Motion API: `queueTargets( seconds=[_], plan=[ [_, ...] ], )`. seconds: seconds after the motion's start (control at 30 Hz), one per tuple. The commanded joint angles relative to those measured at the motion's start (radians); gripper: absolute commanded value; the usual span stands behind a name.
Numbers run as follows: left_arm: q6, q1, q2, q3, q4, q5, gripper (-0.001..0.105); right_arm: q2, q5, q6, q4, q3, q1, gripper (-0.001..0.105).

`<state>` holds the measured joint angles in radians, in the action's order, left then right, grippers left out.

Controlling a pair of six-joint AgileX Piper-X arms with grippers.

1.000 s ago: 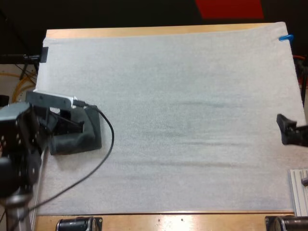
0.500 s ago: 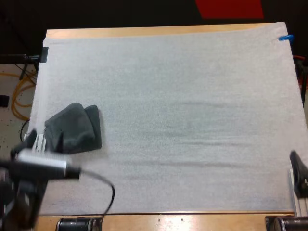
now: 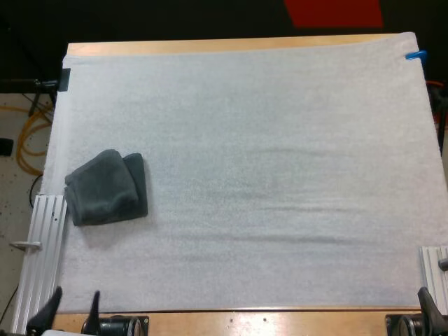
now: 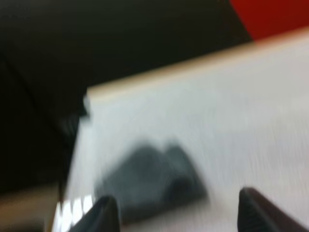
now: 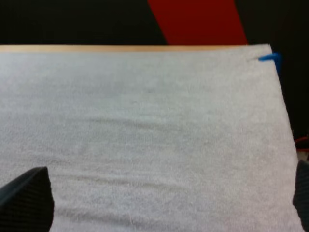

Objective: Pick towel from pile fold and stack

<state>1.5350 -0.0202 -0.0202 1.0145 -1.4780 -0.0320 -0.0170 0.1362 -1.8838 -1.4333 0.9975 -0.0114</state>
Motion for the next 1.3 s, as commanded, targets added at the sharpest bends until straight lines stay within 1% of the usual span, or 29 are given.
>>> queueTargets(
  seconds=[0.0,0.03,0.13,0.27,0.37,0.43,0.53,0.57,0.63,0.73,1.0,1.03,1.13,1.27],
  plan=[
    [0.015,0.002,-0.141,-0.001,-0.089,0.012,0.051,-0.039,0.006,0.0,-0.005,0.0,0.005,0.1],
    [0.039,-0.005,-0.138,0.003,-0.093,0.013,0.051,-0.04,0.007,0.003,-0.002,-0.001,0.005,0.1],
    [0.061,-0.025,-0.138,0.008,-0.079,0.009,0.051,-0.04,0.008,0.003,0.009,-0.004,0.005,0.1],
    [0.054,-0.05,-0.138,-0.014,-0.057,0.003,0.051,-0.04,0.01,0.003,0.055,-0.026,0.005,0.1],
    [0.054,-0.05,-0.138,-0.064,0.019,0.003,0.051,-0.04,0.01,0.003,0.147,-0.066,0.005,0.1],
    [0.054,-0.05,-0.134,-0.11,0.107,-0.001,0.051,-0.038,0.01,0.001,0.24,-0.117,0.005,0.1],
    [0.054,-0.05,-0.134,-0.185,0.231,-0.002,0.051,-0.038,0.01,-0.002,0.34,-0.178,0.005,0.1],
    [0.054,-0.05,-0.134,-0.199,0.263,-0.002,0.051,-0.038,0.01,-0.002,0.359,-0.198,0.005,0.1],
    [0.054,-0.05,-0.133,-0.261,0.344,-0.002,0.051,-0.036,0.01,-0.002,0.395,-0.247,0.005,0.1],
    [0.054,-0.05,-0.133,-0.321,0.392,-0.002,0.051,-0.037,0.01,-0.002,0.409,-0.305,0.005,0.1],
    [0.054,-0.05,-0.132,-0.464,0.4,-0.009,0.051,-0.037,0.01,-0.002,0.409,-0.409,0.005,0.1],
    [0.054,-0.05,-0.132,-0.479,0.417,-0.009,0.051,-0.037,0.01,-0.002,0.409,-0.422,0.005,0.1],
    [0.054,-0.05,-0.132,-0.502,0.464,-0.009,0.051,-0.036,0.01,-0.002,0.405,-0.457,0.005,0.1],
    [0.054,-0.05,-0.132,-0.504,0.469,-0.009,0.051,-0.036,0.01,0.003,0.418,-0.479,0.005,0.1]
  ],
)
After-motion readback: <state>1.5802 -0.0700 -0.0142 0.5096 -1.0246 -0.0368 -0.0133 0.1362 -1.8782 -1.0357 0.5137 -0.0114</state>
